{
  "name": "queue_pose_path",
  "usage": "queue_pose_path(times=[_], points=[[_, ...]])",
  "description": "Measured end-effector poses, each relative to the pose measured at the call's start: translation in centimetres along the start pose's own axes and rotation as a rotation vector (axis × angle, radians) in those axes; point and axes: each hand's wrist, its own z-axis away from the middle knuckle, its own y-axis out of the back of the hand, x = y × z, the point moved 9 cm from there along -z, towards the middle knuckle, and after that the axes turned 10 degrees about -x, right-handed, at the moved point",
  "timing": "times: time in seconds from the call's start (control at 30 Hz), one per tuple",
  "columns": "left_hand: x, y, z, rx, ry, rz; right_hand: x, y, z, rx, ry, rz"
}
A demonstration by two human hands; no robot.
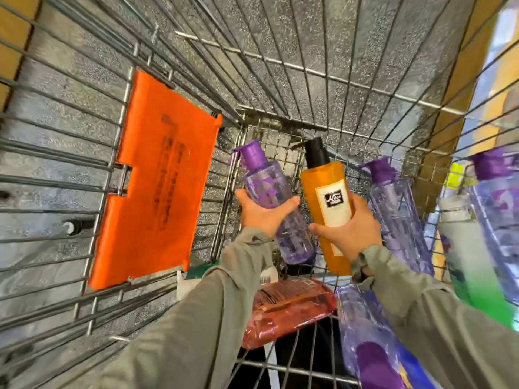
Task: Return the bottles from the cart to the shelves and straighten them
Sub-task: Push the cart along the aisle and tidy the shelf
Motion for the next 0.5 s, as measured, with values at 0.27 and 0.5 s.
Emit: queue_pose_path(times=[0.27, 0.5], points=[[4.7, -0.2, 2.6, -0.043, -0.148, -0.011, -3.8, 1.9, 3.3, 0.063, 0.115, -0.044], [10.2, 0.1, 5.9, -0.101, -0.328, -0.032, -7.7, 4.1, 7.3, 0.151, 0.222, -0.093]])
